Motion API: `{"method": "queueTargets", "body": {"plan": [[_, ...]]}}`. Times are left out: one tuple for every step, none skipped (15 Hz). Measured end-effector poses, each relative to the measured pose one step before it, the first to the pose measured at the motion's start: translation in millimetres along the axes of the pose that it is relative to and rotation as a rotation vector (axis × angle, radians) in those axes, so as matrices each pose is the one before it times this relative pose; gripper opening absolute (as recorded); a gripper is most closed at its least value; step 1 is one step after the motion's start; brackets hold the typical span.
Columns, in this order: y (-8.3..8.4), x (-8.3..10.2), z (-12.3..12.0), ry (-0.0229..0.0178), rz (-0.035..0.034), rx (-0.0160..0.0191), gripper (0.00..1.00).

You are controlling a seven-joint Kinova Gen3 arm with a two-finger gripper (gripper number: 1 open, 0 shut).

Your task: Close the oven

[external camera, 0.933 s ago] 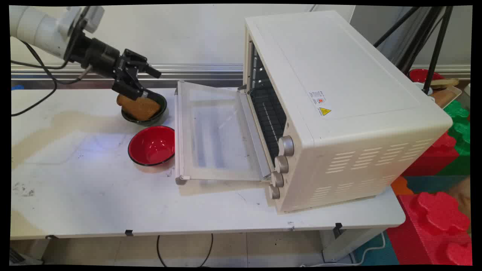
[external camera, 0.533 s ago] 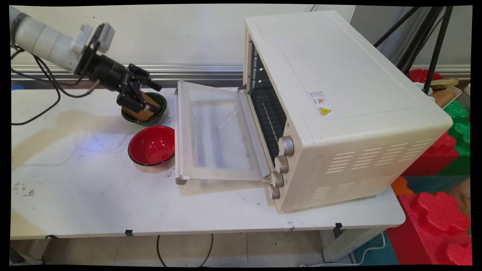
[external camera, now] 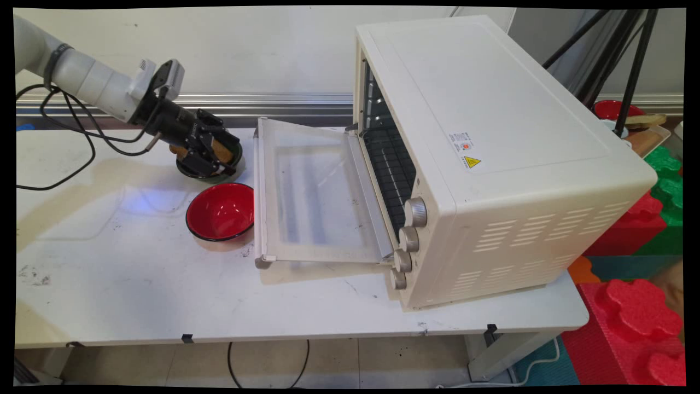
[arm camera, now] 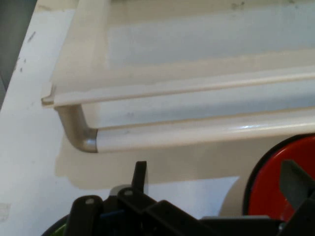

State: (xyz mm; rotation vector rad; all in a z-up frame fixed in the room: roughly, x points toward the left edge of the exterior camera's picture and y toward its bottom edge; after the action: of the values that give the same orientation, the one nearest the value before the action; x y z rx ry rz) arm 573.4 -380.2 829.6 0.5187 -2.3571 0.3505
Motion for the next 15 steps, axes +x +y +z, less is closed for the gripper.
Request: {"method": "queueTargets", "body": {"plan": [[-2.90, -2.03, 3.10, -0.00331, 0.00511, 0.00291, 1.00], [-1.82, -1.29, 1.84, -0.00194, 0.00343, 0.00230, 1.00], [-2.48, -1.58, 2.55, -0.00238, 0.00694, 0.00255, 1.00], [-1.69, -0.69, 1.76, -0.00101, 0.00480, 0.00147, 1.00], [-2.07, -1.30, 2.21, -0.00160, 0.00709, 0.00178, 0.00], [-2.06, -1.42, 2.15, -0.00143, 0.00813, 0.00210, 0.00], [-1.73, -1.04, 2.12, -0.00125, 0.00794, 0.00076, 0.00], [-1.35, -0.63, 1.98, -0.00073, 0.00633, 0.00070, 0.00], [-0.64, -0.54, 1.06, -0.00035, 0.00331, 0.00024, 0.00], [-1.12, -0.28, 2.14, -0.00090, 0.00528, 0.00005, 0.00], [-0.80, 0.05, 1.65, -0.00061, 0.00335, -0.00059, 0.00], [-0.72, -0.29, 2.36, -0.00252, 0.00518, -0.00177, 0.00], [-0.49, -0.22, 1.76, -0.00252, 0.00340, -0.00139, 0.00], [-0.46, -0.44, 2.81, -0.00244, 0.00345, -0.00219, 0.00], [-0.37, -0.68, 3.08, -0.00178, 0.00182, -0.00146, 0.00]]}}
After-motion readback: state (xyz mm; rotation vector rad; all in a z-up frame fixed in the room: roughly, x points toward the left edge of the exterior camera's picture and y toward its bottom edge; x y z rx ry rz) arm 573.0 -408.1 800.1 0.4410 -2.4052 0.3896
